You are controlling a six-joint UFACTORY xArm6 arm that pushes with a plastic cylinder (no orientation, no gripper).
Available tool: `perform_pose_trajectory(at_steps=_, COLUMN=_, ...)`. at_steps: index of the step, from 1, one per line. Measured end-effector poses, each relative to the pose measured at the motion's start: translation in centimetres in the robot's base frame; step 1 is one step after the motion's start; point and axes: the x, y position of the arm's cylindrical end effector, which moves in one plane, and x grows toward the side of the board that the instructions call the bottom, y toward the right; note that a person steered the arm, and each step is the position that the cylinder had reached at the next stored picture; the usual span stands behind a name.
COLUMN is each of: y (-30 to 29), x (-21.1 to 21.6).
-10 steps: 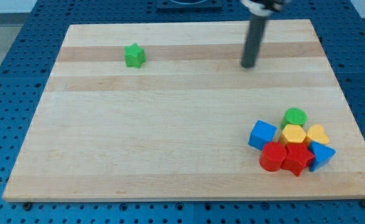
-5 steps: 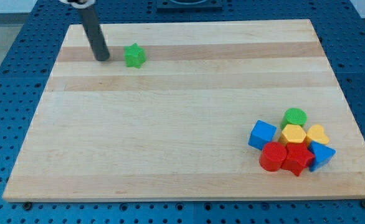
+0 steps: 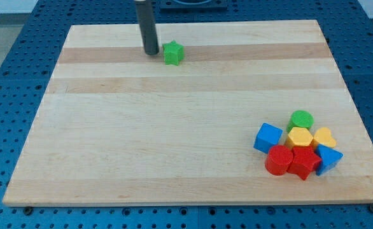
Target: Move the green star above the blue cube
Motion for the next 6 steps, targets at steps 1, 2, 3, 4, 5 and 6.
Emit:
perform_pose_trajectory(at_steps=1, y=6.4, x=3.4)
perform_pose_trajectory(at_steps=2, y=12.4, x=7.9)
perform_pose_trajectory(at_steps=3, y=13.2, x=8.0)
perform_pose_trajectory(at_steps=4, y=11.9, x=5.5)
perform_pose_trajectory(at_steps=5, y=11.3, x=3.5)
perform_pose_trajectory(at_steps=6, y=13.5, x=3.8)
